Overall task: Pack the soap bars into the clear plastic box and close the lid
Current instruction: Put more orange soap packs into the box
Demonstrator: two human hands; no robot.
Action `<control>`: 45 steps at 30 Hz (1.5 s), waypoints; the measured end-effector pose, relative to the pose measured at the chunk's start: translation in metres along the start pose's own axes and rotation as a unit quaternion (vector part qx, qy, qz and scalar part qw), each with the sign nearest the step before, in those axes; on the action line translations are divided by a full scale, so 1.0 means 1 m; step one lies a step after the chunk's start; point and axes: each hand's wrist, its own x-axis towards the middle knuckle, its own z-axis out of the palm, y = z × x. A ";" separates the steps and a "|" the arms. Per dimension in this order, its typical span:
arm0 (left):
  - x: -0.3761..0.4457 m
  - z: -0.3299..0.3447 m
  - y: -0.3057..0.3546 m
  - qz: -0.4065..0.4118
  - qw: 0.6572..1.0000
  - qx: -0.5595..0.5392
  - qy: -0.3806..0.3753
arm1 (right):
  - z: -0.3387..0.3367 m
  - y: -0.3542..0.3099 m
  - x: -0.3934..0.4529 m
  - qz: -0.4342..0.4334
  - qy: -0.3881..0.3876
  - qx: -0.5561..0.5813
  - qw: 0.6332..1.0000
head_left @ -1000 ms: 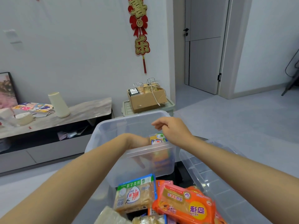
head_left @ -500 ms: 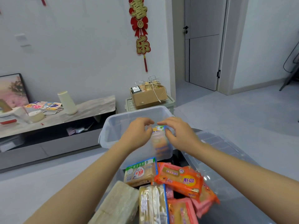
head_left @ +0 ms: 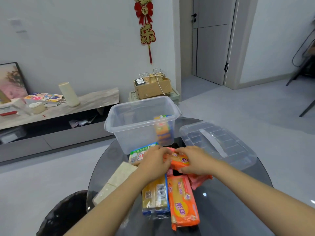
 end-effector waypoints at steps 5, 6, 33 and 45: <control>-0.007 0.010 0.008 -0.046 0.992 -0.086 0.084 | 0.010 0.001 -0.007 0.037 0.099 0.172 0.979; -0.009 0.010 0.013 -0.058 0.983 -0.121 0.122 | 0.008 0.000 -0.008 0.039 0.130 0.208 0.969; -0.025 0.003 -0.005 -0.186 0.819 -0.506 0.198 | 0.034 0.011 0.008 0.163 0.124 0.072 0.976; -0.025 0.003 0.007 -0.180 0.797 -0.565 0.116 | -0.005 -0.024 -0.013 0.033 0.278 0.326 0.903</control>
